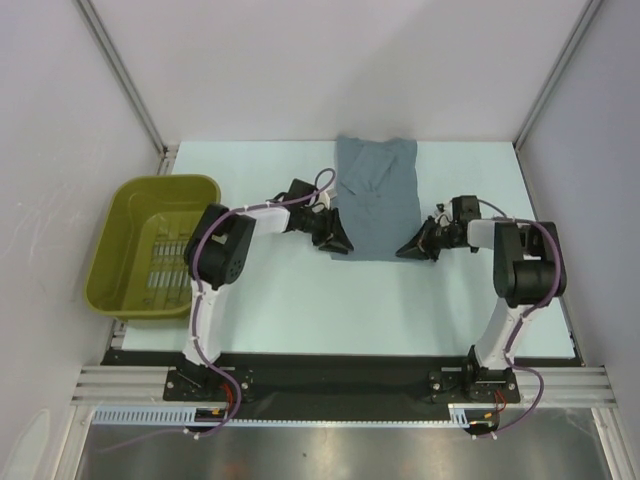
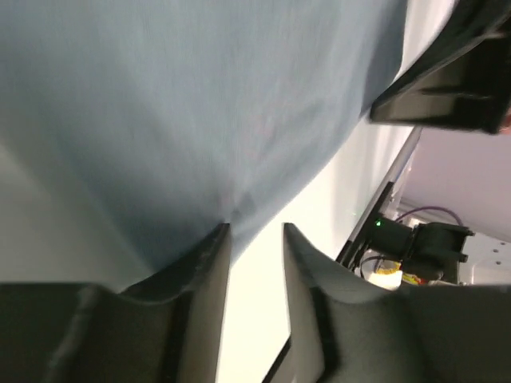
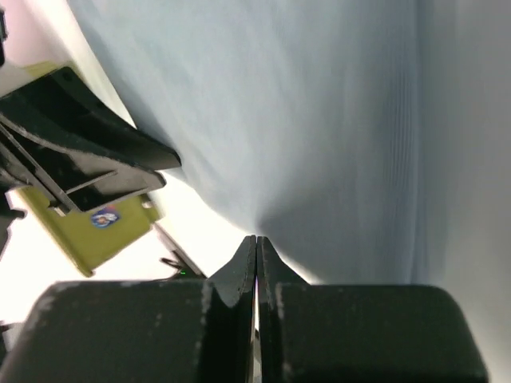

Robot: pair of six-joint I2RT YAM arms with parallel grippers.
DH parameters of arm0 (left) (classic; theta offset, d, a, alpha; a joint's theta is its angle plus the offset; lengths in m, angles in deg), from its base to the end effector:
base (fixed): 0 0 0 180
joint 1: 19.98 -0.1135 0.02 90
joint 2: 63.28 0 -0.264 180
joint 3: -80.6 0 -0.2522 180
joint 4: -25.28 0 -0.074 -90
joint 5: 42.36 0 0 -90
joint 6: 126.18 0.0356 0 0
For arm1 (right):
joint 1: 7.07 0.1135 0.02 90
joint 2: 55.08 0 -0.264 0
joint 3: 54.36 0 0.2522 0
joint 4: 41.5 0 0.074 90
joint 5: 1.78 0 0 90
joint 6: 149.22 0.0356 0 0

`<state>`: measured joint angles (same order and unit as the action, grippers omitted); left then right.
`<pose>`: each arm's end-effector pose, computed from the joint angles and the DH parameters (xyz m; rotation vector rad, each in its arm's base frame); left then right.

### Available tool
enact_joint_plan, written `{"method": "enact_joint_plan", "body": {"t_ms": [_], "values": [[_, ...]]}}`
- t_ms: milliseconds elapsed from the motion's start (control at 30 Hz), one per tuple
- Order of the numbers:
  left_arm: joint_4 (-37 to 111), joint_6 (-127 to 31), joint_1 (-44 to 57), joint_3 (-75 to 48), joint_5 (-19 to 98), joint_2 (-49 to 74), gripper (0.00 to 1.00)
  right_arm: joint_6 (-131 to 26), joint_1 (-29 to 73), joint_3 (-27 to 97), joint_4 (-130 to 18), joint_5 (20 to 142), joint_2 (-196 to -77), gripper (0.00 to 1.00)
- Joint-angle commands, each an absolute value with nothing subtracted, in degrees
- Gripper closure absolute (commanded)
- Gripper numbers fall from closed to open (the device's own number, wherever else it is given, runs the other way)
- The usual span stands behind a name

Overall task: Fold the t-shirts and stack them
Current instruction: Fold the tshirt

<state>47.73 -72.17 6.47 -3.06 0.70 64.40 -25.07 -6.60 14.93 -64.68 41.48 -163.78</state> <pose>0.3956 -0.2259 0.1119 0.1550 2.6812 -1.4380 0.3446 0.0288 0.1161 0.4999 2.6144 1.2842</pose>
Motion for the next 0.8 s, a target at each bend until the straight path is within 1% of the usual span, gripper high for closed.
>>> {"method": "enact_joint_plan", "body": {"t_ms": [0, 33, 100, 133, 167, 200, 267, 300, 333, 400, 467, 533, 567, 600, 633, 700, 767], "values": [[56.7, -63.2, 6.6, -8.1, 5.3, 56.6, 0.59, -32.1, -6.6, 17.0, -77.0, 47.3, -156.4, 1.00], [56.9, -63.1, 6.7, -9.4, 5.6, 52.4, 0.54, -32.7, -8.2, 17.5, -79.2, 48.9, -155.1, 1.00], [59.1, -62.2, 6.7, -12.3, 8.3, 48.3, 0.43, -34.2, -9.1, 18.0, -84.6, 52.4, -151.8, 0.95], [59.6, -62.2, 6.7, -13.3, 8.8, 46.1, 0.35, -34.5, -9.5, 17.8, -85.9, 53.4, -151.0, 0.87], [60.1, -62.5, 6.7, -14.2, 9.1, 43.2, 0.31, -34.9, -10.8, 17.6, -87.9, 54.0, -149.7, 0.80], [60.7, -63.0, 6.5, -15.5, 9.0, 42.2, 0.24, -35.2, -11.5, 16.5, -88.6, 54.0, -149.1, 0.66], [61.8, -65.5, 5.9, -16.6, 8.7, 41.2, 0.19, -35.0, -13.2, 15.0, -88.0, 53.1, -148.2, 0.52], [60.8, -66.8, 5.1, -18.5, 7.7, 41.1, 0.15, -34.6, -14.7, 14.1, -87.1, 52.6, -147.8, 0.46], [59.4, -68.3, 4.5, -19.7, 7.2, 41.0, 0.13, -34.0, -15.2, 12.8, -86.3, 52.0, -148.0, 0.37], [54.0, -73.1, 3.2, -22.7, 6.0, 41.0, 0.11, -34.2, -16.1, 12.7, -85.5, 49.9, -149.8, 0.35], [50.7, -76.2, 2.7, -23.2, 5.6, 42.6, 0.11, -33.7, -16.2, 11.9, -83.7, 48.9, -150.7, 0.34], [50.2, -77.2, 2.7, -22.8, 7.7, 44.2, 0.14, -33.6, -16.1, 11.0, -82.2, 47.9, -152.3, 0.37], [47.9, -78.9, 2.7, -22.8, 7.9, 45.8, 0.20, -33.1, -16.1, 10.6, -80.7, 47.1, -153.0, 0.39], [47.2, -79.6, 2.6, -22.5, 8.2, 46.7, 0.24, -32.9, -16.1, 10.6, -79.9, 46.9, -153.5, 0.39], [46.9, -80.0, 2.6, -21.9, 9.0, 47.6, 0.27, -32.9, -16.2, 10.6, -79.2, 46.7, -154.6, 0.42], [45.1, -81.9, 2.6, -20.0, 9.1, 49.5, 0.30, -32.7, -16.2, 11.3, -78.2, 46.6, -155.6, 0.44], [46.3, -82.6, 2.8, -18.1, 10.7, 52.0, 0.31, -32.3, -16.2, 11.7, -77.9, 46.8, -156.8, 0.44]]}}
